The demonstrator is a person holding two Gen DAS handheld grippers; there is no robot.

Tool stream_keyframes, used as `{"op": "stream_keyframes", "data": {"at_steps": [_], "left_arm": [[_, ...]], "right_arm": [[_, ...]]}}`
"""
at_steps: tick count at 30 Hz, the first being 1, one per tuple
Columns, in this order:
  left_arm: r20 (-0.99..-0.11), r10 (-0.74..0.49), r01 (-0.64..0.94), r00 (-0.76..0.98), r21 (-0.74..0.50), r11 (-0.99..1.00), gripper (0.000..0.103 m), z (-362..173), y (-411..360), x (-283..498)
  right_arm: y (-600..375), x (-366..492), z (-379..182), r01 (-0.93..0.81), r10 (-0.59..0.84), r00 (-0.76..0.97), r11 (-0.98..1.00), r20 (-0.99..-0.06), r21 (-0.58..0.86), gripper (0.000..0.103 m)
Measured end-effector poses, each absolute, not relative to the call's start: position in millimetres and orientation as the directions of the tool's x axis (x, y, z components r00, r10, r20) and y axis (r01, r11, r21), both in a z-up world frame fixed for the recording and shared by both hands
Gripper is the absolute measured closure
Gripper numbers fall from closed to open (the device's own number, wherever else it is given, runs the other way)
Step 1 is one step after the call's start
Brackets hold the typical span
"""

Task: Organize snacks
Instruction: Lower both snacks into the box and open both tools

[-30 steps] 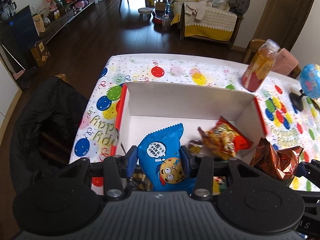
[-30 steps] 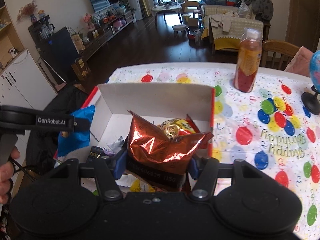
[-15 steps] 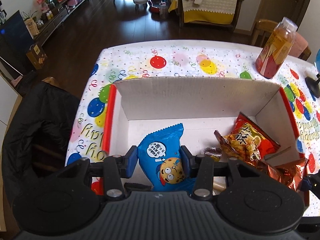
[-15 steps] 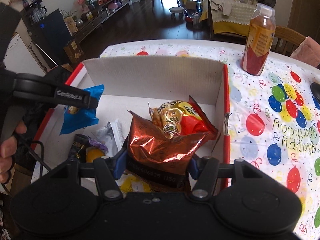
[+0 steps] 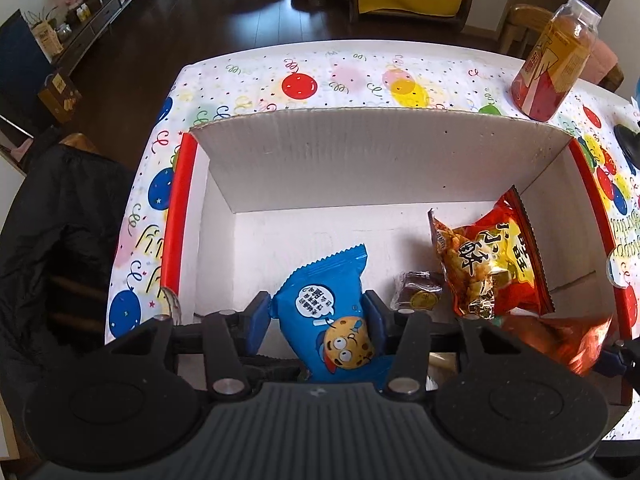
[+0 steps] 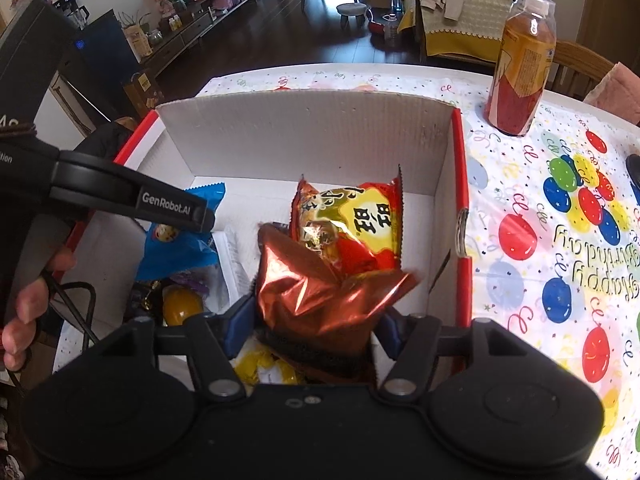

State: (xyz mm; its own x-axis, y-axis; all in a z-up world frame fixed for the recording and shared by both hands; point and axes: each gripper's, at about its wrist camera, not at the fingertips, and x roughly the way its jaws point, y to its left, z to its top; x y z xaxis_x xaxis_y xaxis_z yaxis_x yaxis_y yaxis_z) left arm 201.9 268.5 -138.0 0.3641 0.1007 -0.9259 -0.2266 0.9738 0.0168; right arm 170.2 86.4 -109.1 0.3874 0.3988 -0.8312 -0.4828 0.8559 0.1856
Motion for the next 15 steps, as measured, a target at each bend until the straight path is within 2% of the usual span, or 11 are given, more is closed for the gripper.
{"op": "stream_keyframes", "data": {"at_steps": [7,12,15], "left_arm": [[-0.922,0.083,-0.242,0.377,-0.011,0.970,0.041,-130.4,268.0,190.9],[-0.911,0.089,-0.252,0.403,-0.017,0.968,0.038,-118.4,265.9,178.8],[-0.900,0.089,-0.251,0.427,-0.024,0.968,0.029,-108.8,264.2,170.3]], "right_arm": [[79.7,164.1,-102.0,-0.482,0.407,0.407,0.856,-0.818,0.186,0.024],[71.7,156.4,-91.0,-0.481,0.422,0.428,0.855,-0.799,0.195,0.019],[67.1,151.0,-83.7,-0.478,0.428,0.441,0.856,-0.788,0.197,0.016]]}}
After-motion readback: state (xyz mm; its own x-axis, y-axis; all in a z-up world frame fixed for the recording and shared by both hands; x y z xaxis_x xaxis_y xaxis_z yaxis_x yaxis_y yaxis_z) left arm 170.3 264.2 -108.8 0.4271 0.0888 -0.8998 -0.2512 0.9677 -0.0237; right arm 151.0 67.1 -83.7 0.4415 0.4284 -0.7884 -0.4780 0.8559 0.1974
